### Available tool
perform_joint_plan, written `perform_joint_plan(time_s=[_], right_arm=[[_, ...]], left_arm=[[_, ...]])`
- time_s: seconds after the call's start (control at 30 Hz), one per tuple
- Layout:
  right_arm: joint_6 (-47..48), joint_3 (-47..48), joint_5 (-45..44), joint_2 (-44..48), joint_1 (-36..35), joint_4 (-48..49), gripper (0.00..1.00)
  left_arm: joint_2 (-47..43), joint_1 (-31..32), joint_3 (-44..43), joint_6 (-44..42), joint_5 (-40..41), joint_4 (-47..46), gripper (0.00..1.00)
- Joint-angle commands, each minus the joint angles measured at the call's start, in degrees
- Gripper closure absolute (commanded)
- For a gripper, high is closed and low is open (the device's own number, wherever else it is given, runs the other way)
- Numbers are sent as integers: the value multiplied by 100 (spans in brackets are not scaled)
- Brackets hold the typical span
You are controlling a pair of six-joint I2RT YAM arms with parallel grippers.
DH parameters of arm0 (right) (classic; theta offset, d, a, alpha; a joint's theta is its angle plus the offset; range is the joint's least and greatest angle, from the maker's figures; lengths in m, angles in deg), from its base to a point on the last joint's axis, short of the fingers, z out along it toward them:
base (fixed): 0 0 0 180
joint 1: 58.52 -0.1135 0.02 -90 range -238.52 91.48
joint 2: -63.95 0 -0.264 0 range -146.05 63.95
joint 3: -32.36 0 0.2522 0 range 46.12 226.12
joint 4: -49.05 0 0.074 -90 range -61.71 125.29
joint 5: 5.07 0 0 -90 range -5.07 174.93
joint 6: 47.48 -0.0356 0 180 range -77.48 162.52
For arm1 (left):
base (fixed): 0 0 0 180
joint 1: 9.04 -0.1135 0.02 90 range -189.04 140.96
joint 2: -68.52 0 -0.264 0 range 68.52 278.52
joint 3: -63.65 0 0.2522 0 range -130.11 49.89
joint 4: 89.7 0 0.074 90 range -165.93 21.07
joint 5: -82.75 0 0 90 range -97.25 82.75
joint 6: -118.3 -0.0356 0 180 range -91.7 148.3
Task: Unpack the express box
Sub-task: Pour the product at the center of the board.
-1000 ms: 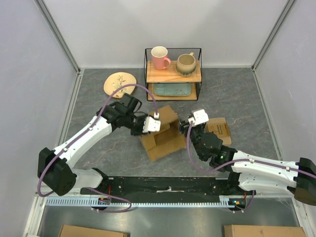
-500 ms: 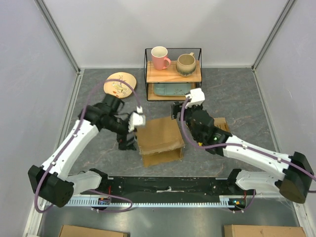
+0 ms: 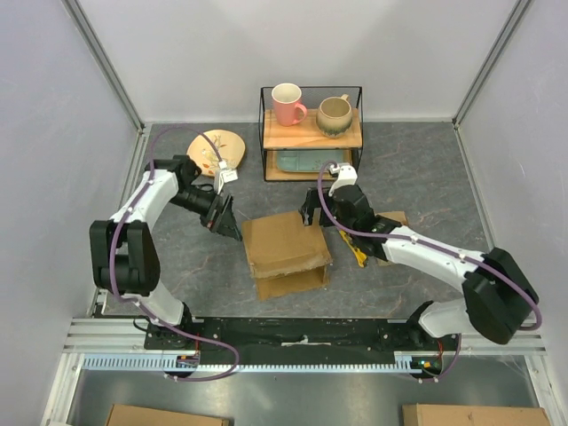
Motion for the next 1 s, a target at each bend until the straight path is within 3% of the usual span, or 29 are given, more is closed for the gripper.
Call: perform_joint_plan(time_s=[0.0,0.2,0.33,0.5,0.7,0.8,0.97], right_arm=[[-610,-78,1097,-491,216,337,2],[-970,-26,2117,-1186,321,716,4],[-1304,-219,2504,-1292,330,1261,11],[-1419,-455,2716,-950,330,1665,18],[-1498,-921,2839,-212,287,2490,28],[-1104,-1229,2664,315,-3,3010,29],[749,-1659,1531,1378,-1241,3360,28]], left_arm=[[405,75,152,150,-596,385,0],[687,250,266,-132,-816,579,0],[898,540,424,-272,-974,421,0],[776,954,346,-335,-1019,141,0],[126,998,-435,437,-756,-508,0],[-244,989,-813,990,-431,-939,1],[-1026,1033,-1271,1326,-17,-1354,0]])
